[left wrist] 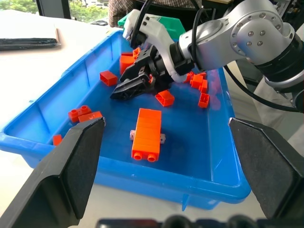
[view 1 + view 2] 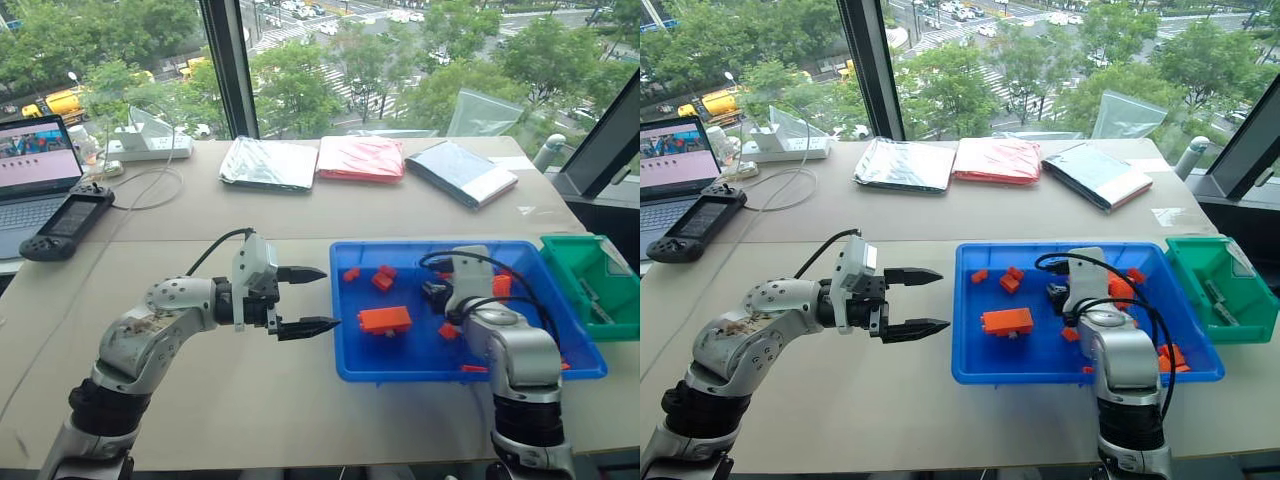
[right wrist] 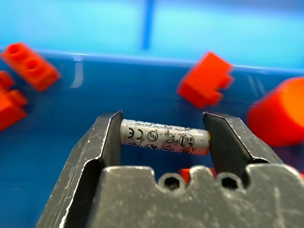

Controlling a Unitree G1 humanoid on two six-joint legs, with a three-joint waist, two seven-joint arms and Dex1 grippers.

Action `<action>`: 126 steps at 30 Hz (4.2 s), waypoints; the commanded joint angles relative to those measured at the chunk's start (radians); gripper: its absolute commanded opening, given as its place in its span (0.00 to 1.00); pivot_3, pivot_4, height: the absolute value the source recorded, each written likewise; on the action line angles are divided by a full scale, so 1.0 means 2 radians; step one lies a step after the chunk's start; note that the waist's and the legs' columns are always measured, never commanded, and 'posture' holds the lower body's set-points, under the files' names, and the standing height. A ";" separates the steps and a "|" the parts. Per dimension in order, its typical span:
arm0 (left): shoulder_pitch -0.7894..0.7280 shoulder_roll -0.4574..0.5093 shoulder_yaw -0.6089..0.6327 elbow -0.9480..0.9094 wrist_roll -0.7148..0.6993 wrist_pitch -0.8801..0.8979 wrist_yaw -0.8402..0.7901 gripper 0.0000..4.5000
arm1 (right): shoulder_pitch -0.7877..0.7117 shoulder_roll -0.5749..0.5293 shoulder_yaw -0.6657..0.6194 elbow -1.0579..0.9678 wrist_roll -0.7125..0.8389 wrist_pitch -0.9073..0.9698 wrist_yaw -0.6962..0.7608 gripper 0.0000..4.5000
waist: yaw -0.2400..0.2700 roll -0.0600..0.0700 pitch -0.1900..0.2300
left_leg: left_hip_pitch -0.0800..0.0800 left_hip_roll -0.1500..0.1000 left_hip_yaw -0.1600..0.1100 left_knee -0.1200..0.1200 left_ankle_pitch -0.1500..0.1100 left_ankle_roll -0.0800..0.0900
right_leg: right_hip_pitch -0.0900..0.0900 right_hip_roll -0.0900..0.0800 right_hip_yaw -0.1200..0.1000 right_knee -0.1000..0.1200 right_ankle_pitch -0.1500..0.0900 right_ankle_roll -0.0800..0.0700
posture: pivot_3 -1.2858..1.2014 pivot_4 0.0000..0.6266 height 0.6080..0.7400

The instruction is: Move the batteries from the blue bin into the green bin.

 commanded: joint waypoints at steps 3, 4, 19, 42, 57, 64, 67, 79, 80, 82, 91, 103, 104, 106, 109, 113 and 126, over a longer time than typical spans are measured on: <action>-0.008 -0.001 0.001 -0.006 0.000 -0.007 -0.004 1.00 | -0.045 -0.026 -0.051 -0.100 0.051 -0.034 0.050 0.55 | -0.002 0.000 0.000 | 0.000 0.000 0.000 0.000 0.000 0.000 | -0.001 0.000 0.000 0.001 0.000 0.000 | 0.52 0.24 1.00; -0.007 0.000 0.001 -0.006 0.000 -0.007 -0.005 1.00 | -0.051 -0.038 -0.068 -0.114 0.056 -0.040 0.056 0.55 | -0.001 0.000 0.000 | 0.000 0.000 0.000 0.000 0.000 0.000 | -0.001 0.000 0.000 0.001 0.000 0.000 | 0.52 0.24 1.00; -0.006 -0.004 -0.005 -0.005 0.001 -0.007 -0.008 1.00 | 0.000 -0.140 -0.192 0.016 -0.078 -0.095 -0.072 0.55 | 0.003 0.000 0.000 | -0.001 0.000 0.001 0.000 0.000 0.000 | 0.000 0.000 0.001 0.000 0.000 0.000 | 0.52 0.24 1.00; 0.006 0.016 0.002 -0.020 -0.005 -0.004 -0.018 1.00 | -0.008 -0.204 -0.149 -0.040 0.078 -0.147 0.127 1.00 | 0.000 0.001 0.000 | -0.001 0.001 0.001 0.001 0.000 0.000 | 0.000 0.000 0.000 0.001 0.000 0.000 | 0.52 0.24 1.00; 0.014 0.035 0.007 -0.009 -0.001 -0.017 -0.046 1.00 | -0.014 -0.402 0.110 -0.058 0.182 -0.236 0.515 1.00 | 0.004 0.000 0.000 | 0.003 0.001 0.000 0.001 0.000 0.001 | 0.007 0.000 -0.001 -0.003 0.000 0.000 | 0.52 0.24 1.00; 0.020 0.032 0.007 -0.014 0.002 -0.018 -0.039 1.00 | -0.066 -0.368 0.230 0.031 0.061 -0.331 0.535 1.00 | 0.004 0.000 0.000 | 0.003 0.001 0.000 0.001 0.000 0.001 | 0.006 0.000 -0.001 -0.003 0.000 0.000 | 0.52 0.24 1.00; 0.022 0.029 0.007 -0.018 0.002 -0.018 -0.034 1.00 | -0.085 -0.344 0.245 0.060 0.038 -0.337 0.529 1.00 | 0.004 0.000 0.000 | 0.003 0.001 0.000 0.001 0.000 0.001 | 0.005 0.000 -0.001 -0.003 0.000 0.000 | 0.52 0.24 1.00; 0.029 0.026 0.006 -0.026 0.002 -0.017 -0.022 1.00 | -0.081 -0.322 0.244 0.076 0.013 -0.340 0.541 0.69 | 0.009 0.000 0.000 | 0.003 0.001 0.000 0.001 0.000 0.001 | 0.005 -0.001 -0.001 -0.002 0.000 0.000 | 0.52 0.24 1.00; 0.028 0.026 0.005 -0.026 0.003 -0.017 -0.022 1.00 | -0.081 -0.323 0.243 0.075 0.014 -0.340 0.543 0.61 | 0.009 0.000 0.000 | 0.003 0.001 0.000 0.001 0.000 0.001 | 0.005 -0.001 -0.001 -0.002 0.000 0.000 | 0.52 0.24 1.00; 0.027 0.025 0.005 -0.025 0.003 -0.016 -0.021 1.00 | -0.081 -0.323 0.241 0.075 0.014 -0.338 0.545 0.48 | 0.010 0.000 0.000 | 0.003 0.001 0.000 0.001 0.000 0.001 | 0.005 0.000 -0.001 -0.002 0.000 0.000 | 0.52 0.24 1.00; 0.026 0.023 0.004 -0.023 0.005 -0.018 -0.020 1.00 | -0.079 -0.335 0.188 0.047 0.039 -0.312 0.533 0.19 | 0.013 0.000 0.000 | 0.003 0.001 0.000 0.001 0.000 0.001 | 0.005 -0.001 -0.001 -0.002 0.000 0.000 | 0.52 0.24 1.00; 0.022 0.018 0.001 -0.020 0.009 -0.018 -0.021 1.00 | -0.058 -0.338 0.161 0.026 0.059 -0.295 0.536 0.49 | 0.014 -0.001 0.000 | 0.002 0.001 0.000 0.001 0.000 0.001 | 0.005 0.000 -0.001 -0.002 0.000 0.000 | 0.52 0.24 1.00; 0.021 0.017 0.001 -0.020 0.009 -0.017 -0.021 1.00 | -0.059 -0.335 0.168 0.033 0.054 -0.298 0.538 0.57 | 0.014 -0.001 0.000 | 0.002 0.001 0.000 0.001 0.000 0.001 | 0.005 0.000 -0.001 -0.002 0.000 0.000 | 0.52 0.24 1.00; 0.020 0.017 0.001 -0.021 0.009 -0.015 -0.021 1.00 | -0.061 -0.330 0.184 0.047 0.040 -0.312 0.541 0.71 | 0.015 -0.001 0.000 | 0.002 0.001 0.000 0.001 0.000 0.001 | 0.005 0.000 -0.001 -0.002 0.000 0.000 | 0.52 0.24 1.00; 0.019 0.017 0.002 -0.024 0.007 -0.011 -0.018 1.00 | -0.075 -0.314 0.208 0.078 0.016 -0.331 0.533 0.93 | 0.015 -0.001 0.000 | 0.002 0.001 0.000 0.001 0.000 0.001 | 0.005 0.000 -0.001 -0.002 0.000 0.000 | 0.52 0.24 1.00; 0.022 0.017 0.004 -0.031 0.004 -0.006 -0.014 1.00 | -0.087 -0.292 0.228 0.120 -0.005 -0.343 0.523 0.99 | 0.014 -0.001 0.000 | 0.002 0.001 0.000 0.001 0.000 0.001 | 0.005 0.000 -0.001 -0.002 0.000 0.000 | 0.52 0.24 1.00; 0.024 0.020 0.006 -0.036 -0.001 -0.002 -0.004 1.00 | -0.080 -0.268 0.236 0.145 -0.018 -0.340 0.527 0.94 | 0.015 -0.001 0.000 | 0.002 0.001 0.000 0.001 0.000 0.001 | 0.004 0.000 -0.001 -0.002 0.000 0.000 | 0.52 0.24 1.00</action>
